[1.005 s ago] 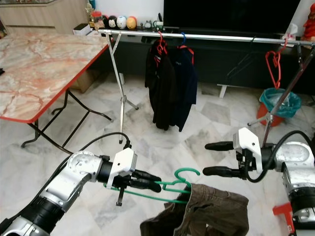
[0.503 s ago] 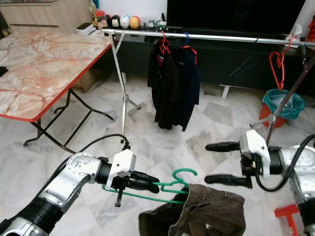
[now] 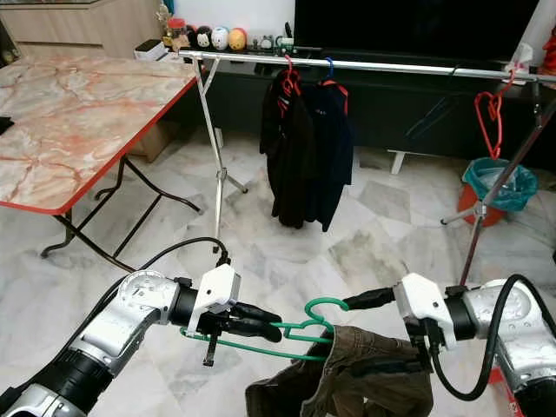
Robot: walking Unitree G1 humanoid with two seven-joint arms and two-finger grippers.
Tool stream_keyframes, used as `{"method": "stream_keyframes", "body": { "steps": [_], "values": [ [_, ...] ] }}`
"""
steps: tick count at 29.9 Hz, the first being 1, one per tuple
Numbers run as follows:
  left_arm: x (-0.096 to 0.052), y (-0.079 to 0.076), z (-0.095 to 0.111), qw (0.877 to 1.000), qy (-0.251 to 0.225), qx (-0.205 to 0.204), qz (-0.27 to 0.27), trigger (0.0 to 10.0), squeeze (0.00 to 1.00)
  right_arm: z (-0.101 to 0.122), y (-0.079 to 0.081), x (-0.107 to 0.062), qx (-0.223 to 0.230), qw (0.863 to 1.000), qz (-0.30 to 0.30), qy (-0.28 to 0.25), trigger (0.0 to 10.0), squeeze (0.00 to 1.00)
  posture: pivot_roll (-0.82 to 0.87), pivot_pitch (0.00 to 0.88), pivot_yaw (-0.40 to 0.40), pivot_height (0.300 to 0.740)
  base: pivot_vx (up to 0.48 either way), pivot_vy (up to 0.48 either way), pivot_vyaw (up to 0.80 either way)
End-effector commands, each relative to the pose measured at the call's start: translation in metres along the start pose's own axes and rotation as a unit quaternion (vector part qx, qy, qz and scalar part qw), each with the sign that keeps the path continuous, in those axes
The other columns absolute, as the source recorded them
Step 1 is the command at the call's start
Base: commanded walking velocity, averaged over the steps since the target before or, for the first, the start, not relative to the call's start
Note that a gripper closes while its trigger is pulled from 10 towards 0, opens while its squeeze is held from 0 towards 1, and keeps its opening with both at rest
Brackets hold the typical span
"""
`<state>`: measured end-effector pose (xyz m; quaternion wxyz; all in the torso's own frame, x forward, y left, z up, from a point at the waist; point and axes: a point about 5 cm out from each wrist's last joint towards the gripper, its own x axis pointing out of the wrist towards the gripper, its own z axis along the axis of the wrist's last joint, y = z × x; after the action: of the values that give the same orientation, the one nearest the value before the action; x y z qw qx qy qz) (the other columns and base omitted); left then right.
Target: Hang hanger
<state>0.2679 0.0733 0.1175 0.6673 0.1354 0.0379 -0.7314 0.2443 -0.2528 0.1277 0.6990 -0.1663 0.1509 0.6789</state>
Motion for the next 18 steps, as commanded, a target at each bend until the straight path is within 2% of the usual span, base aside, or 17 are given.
{"method": "stream_keyframes", "body": {
  "steps": [1, 7, 18],
  "values": [
    [0.0, 0.001, 0.006, 1.0, -0.014, 0.017, -0.001, 10.0, 0.0, 0.003, 0.0, 0.002, -0.02, 1.0, 0.01, 0.01, 10.0, 0.0, 0.06, 0.0, -0.022, 0.74, 0.0, 0.0, 0.0],
    [0.001, 0.001, 0.006, 1.0, -0.016, 0.017, -0.003, 10.0, 0.0, -0.001, -0.001, 0.009, -0.024, 0.999, 0.014, 0.021, 10.0, 0.0, 0.06, 0.0, -0.025, 0.74, 0.0, 0.0, 0.0],
    [0.002, 0.0, 0.008, 1.0, -0.019, 0.018, -0.005, 10.0, 0.0, -0.01, -0.012, 0.024, -0.028, 0.999, -0.036, 0.029, 10.0, 0.0, 0.06, 0.0, -0.025, 0.74, 0.0, 0.0, 0.0]
  ]
}}
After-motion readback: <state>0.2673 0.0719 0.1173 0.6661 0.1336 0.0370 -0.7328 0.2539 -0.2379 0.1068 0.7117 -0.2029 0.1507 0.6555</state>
